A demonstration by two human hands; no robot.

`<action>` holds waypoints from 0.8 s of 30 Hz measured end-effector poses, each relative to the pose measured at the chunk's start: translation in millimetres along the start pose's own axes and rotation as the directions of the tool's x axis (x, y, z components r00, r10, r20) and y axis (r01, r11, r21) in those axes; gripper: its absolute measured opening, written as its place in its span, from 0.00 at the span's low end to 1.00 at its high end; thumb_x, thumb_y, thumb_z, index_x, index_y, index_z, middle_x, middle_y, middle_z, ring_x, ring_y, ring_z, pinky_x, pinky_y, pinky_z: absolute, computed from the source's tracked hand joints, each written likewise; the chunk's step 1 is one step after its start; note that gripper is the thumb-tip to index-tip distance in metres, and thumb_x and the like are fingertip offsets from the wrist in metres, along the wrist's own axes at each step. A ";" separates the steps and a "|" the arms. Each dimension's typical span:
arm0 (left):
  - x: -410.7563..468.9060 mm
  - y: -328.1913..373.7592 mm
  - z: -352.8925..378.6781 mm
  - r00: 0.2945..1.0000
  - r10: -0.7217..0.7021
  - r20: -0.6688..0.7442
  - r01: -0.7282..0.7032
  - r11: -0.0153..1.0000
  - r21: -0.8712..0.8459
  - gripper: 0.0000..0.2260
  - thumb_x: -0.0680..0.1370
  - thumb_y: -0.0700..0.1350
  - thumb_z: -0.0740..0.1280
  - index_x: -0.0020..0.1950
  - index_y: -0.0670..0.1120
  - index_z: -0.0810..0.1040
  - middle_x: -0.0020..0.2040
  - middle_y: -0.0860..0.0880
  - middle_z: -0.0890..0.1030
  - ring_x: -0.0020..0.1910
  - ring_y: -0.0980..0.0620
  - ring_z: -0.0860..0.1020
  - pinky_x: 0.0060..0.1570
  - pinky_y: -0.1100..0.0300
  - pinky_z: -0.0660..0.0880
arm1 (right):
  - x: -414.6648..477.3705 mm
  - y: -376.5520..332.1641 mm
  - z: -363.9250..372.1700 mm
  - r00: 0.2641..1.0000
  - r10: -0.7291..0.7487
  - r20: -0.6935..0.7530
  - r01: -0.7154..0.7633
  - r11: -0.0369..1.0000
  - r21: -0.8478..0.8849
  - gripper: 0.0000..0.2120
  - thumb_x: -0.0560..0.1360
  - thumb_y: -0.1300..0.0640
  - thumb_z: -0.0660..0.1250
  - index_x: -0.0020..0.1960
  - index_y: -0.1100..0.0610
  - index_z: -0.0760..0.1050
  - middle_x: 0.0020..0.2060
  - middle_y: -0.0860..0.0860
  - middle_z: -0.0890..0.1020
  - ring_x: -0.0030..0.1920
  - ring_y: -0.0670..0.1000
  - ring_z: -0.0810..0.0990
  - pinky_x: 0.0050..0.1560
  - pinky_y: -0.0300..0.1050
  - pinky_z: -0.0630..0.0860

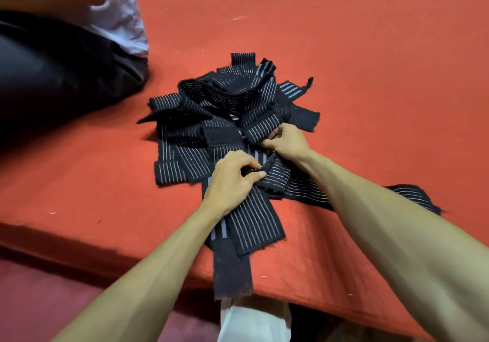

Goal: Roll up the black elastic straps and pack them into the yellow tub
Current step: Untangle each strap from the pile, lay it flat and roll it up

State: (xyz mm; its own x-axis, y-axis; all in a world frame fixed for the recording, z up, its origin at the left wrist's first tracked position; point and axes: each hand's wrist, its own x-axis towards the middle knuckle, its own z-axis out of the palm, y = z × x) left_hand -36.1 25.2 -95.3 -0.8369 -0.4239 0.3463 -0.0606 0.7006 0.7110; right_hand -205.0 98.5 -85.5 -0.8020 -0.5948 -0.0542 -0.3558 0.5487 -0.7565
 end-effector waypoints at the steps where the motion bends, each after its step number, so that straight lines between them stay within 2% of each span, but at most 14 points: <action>1: 0.5 1.4 -1.2 1.000 -0.012 -0.021 0.012 1.000 -0.013 0.04 0.72 0.44 0.74 0.44 0.46 0.82 0.42 0.56 0.77 0.47 0.56 0.75 0.52 0.63 0.69 | -6.0 -1.5 -6.1 0.998 -0.017 0.053 0.013 0.998 0.061 0.08 0.71 0.55 0.73 0.38 0.55 0.75 0.33 0.49 0.82 0.38 0.50 0.79 0.45 0.48 0.76; 3: -0.1 5.4 -4.0 0.997 -0.049 -0.056 0.046 0.998 -0.052 0.05 0.73 0.45 0.74 0.46 0.46 0.82 0.44 0.55 0.79 0.46 0.56 0.76 0.49 0.70 0.68 | -25.1 -8.0 -23.4 0.989 -0.043 0.144 0.017 0.983 0.180 0.14 0.79 0.48 0.65 0.41 0.57 0.78 0.35 0.49 0.81 0.36 0.46 0.76 0.39 0.40 0.72; 5: 0.1 10.7 -7.0 0.991 -0.105 -0.082 0.096 0.990 -0.105 0.04 0.75 0.46 0.73 0.47 0.47 0.82 0.45 0.55 0.81 0.46 0.57 0.77 0.46 0.76 0.67 | -45.7 -11.9 -45.4 0.976 -0.043 0.212 -0.009 0.971 0.239 0.21 0.80 0.41 0.58 0.43 0.55 0.80 0.35 0.47 0.79 0.33 0.43 0.72 0.34 0.35 0.67; 7: 2.5 19.0 -10.2 0.986 -0.139 -0.090 0.126 0.982 -0.139 0.03 0.76 0.46 0.71 0.47 0.48 0.81 0.43 0.54 0.81 0.42 0.58 0.78 0.43 0.75 0.68 | -61.9 -12.3 -64.1 0.957 -0.104 0.270 0.034 0.967 0.251 0.18 0.78 0.40 0.62 0.42 0.53 0.78 0.36 0.50 0.75 0.34 0.45 0.70 0.34 0.37 0.65; 8: 4.0 28.4 -11.0 0.987 -0.136 -0.088 0.121 0.979 -0.163 0.03 0.76 0.47 0.71 0.47 0.48 0.81 0.41 0.54 0.81 0.40 0.59 0.78 0.41 0.74 0.69 | -71.0 -12.5 -74.4 0.953 -0.138 0.270 0.072 0.968 0.242 0.15 0.77 0.43 0.66 0.41 0.54 0.78 0.36 0.52 0.74 0.35 0.47 0.69 0.34 0.39 0.66; 10: 7.3 53.1 -11.3 0.989 -0.130 -0.075 0.108 0.962 -0.253 0.03 0.76 0.46 0.71 0.47 0.47 0.80 0.39 0.53 0.81 0.37 0.60 0.78 0.41 0.71 0.72 | -86.1 -14.8 -95.6 0.962 -0.162 0.220 0.109 0.966 0.235 0.10 0.75 0.52 0.71 0.41 0.57 0.76 0.33 0.54 0.73 0.33 0.50 0.70 0.33 0.41 0.69; 12: 10.5 82.8 -6.3 0.987 -0.151 -0.054 0.120 0.919 -0.374 0.04 0.77 0.45 0.71 0.49 0.48 0.78 0.41 0.52 0.81 0.42 0.56 0.80 0.46 0.65 0.75 | -102.1 -21.1 -118.4 0.978 -0.143 0.150 0.100 0.959 0.263 0.08 0.75 0.57 0.71 0.40 0.59 0.74 0.27 0.52 0.72 0.27 0.48 0.69 0.28 0.41 0.69; 14: 9.6 114.7 0.9 0.983 -0.183 0.031 0.167 0.797 -0.581 0.10 0.76 0.44 0.71 0.55 0.47 0.74 0.48 0.48 0.83 0.49 0.51 0.82 0.51 0.59 0.78 | -118.2 -26.5 -141.2 0.990 -0.128 0.063 0.099 0.932 0.349 0.11 0.75 0.60 0.70 0.36 0.56 0.72 0.24 0.50 0.69 0.24 0.47 0.65 0.24 0.37 0.64; 16: 5.0 145.8 10.3 0.976 -0.134 0.171 0.216 0.666 -0.714 0.17 0.76 0.43 0.71 0.62 0.45 0.70 0.55 0.45 0.82 0.55 0.49 0.81 0.52 0.58 0.79 | -135.5 -28.7 -166.9 0.993 -0.108 -0.057 0.122 0.892 0.435 0.13 0.75 0.60 0.70 0.34 0.54 0.71 0.26 0.50 0.71 0.24 0.47 0.66 0.23 0.36 0.59; 18: -1.9 168.3 19.6 0.956 -0.019 0.293 0.223 0.699 -0.679 0.20 0.75 0.41 0.72 0.64 0.45 0.70 0.56 0.50 0.81 0.55 0.56 0.80 0.50 0.64 0.79 | -150.9 -31.0 -189.7 0.985 -0.091 -0.146 0.156 0.836 0.527 0.11 0.75 0.60 0.70 0.36 0.54 0.73 0.29 0.48 0.76 0.27 0.47 0.70 0.24 0.38 0.61; 20: -11.2 192.1 28.5 0.921 0.085 0.380 0.174 0.783 -0.598 0.14 0.75 0.40 0.72 0.59 0.47 0.74 0.54 0.53 0.82 0.52 0.61 0.80 0.50 0.68 0.77 | -171.4 -33.8 -214.8 0.975 -0.079 -0.208 0.195 0.751 0.631 0.08 0.76 0.62 0.68 0.39 0.55 0.75 0.30 0.48 0.78 0.27 0.46 0.72 0.25 0.38 0.65; 22: -17.1 212.7 35.5 0.891 0.122 0.438 0.161 0.817 -0.554 0.09 0.77 0.39 0.70 0.57 0.45 0.77 0.54 0.47 0.82 0.51 0.56 0.80 0.50 0.65 0.77 | -189.6 -37.4 -236.8 0.966 -0.061 -0.253 0.226 0.679 0.699 0.07 0.77 0.63 0.66 0.41 0.56 0.76 0.30 0.48 0.79 0.27 0.46 0.73 0.25 0.37 0.66; 24: -19.7 234.3 38.4 0.866 0.146 0.479 0.162 0.824 -0.543 0.09 0.79 0.40 0.67 0.58 0.42 0.77 0.55 0.42 0.83 0.49 0.51 0.81 0.49 0.55 0.79 | -203.6 -39.2 -256.1 0.951 -0.024 -0.309 0.253 0.638 0.727 0.06 0.77 0.63 0.66 0.42 0.56 0.77 0.31 0.48 0.79 0.28 0.46 0.73 0.26 0.38 0.66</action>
State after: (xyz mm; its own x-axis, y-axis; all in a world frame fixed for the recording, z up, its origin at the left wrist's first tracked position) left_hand -54.6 219.8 40.9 -0.9938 0.0102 0.1107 0.1105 0.1968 0.9742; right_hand -150.7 348.5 122.1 -0.9022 -0.3972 0.1684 -0.0809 -0.2275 -0.9704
